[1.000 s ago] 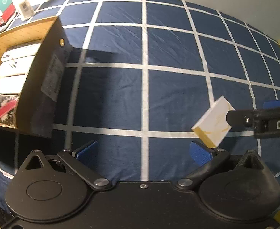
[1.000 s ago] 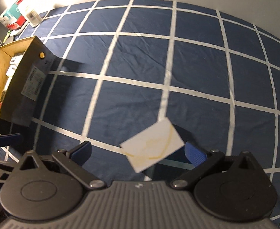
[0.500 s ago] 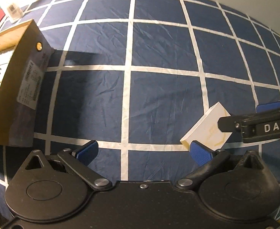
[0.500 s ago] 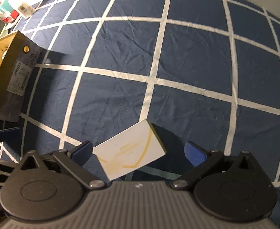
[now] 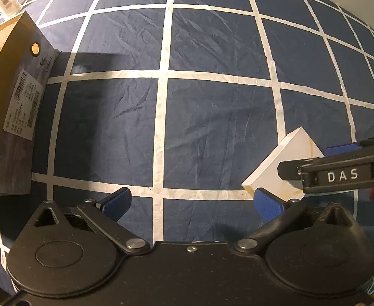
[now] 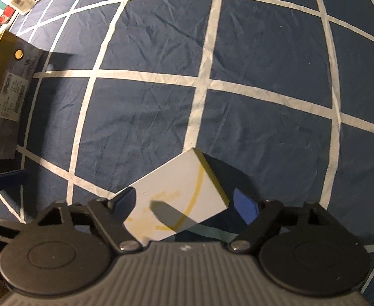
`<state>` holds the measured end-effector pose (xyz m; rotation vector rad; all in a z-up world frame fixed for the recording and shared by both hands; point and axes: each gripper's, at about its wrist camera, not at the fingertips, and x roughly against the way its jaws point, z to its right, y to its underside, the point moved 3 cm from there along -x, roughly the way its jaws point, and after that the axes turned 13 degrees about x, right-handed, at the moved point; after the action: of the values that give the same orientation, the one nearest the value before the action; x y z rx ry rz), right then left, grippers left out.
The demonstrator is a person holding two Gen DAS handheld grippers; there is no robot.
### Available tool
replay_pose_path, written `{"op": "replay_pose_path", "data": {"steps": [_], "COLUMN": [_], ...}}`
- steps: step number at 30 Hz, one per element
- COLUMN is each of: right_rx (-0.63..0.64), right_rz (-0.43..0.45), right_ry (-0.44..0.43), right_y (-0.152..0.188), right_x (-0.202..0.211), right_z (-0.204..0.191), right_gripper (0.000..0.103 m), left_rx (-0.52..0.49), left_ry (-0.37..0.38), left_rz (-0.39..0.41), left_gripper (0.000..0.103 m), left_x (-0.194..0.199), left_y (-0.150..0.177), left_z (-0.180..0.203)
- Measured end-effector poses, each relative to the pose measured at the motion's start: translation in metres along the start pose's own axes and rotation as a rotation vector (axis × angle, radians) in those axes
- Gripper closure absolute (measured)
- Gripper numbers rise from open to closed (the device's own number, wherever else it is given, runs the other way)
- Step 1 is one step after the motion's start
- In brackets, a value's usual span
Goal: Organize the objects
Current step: 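Grasp the small white box with the right gripper, then lift the small white box and carry it over the yellow box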
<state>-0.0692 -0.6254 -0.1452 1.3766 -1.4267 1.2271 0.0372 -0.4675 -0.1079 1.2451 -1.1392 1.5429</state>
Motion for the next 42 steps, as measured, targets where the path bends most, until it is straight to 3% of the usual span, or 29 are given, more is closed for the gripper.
{"op": "replay_pose_path", "data": {"steps": [7, 20, 24, 31, 42], "right_rx": [-0.027, -0.222, -0.252, -0.224, -0.149], "right_rz": [0.009, 0.019, 0.004, 0.003, 0.037], "right_ry": [0.032, -0.025, -0.098, -0.105, -0.085], "right_y": [0.005, 0.014, 0.012, 0.006, -0.005], "right_x": [-0.001, -0.009, -0.016, -0.021, -0.029], "right_z": [-0.003, -0.031, -0.049, -0.065, -0.063], "right_gripper": [0.035, 0.031, 0.031, 0.031, 0.03], "left_rx": [-0.005, 0.049, 0.085, 0.151, 0.144], "left_ry": [0.011, 0.024, 0.027, 0.066, 0.147], "left_rz": [-0.006, -0.038, -0.049, -0.067, -0.117], "left_gripper": [0.0, 0.0, 0.0, 0.0, 0.004], "left_x": [-0.001, -0.007, -0.01, -0.018, -0.035], "left_y": [0.005, 0.014, 0.019, 0.023, 0.023], "left_z": [-0.003, -0.03, -0.042, -0.056, -0.045]}}
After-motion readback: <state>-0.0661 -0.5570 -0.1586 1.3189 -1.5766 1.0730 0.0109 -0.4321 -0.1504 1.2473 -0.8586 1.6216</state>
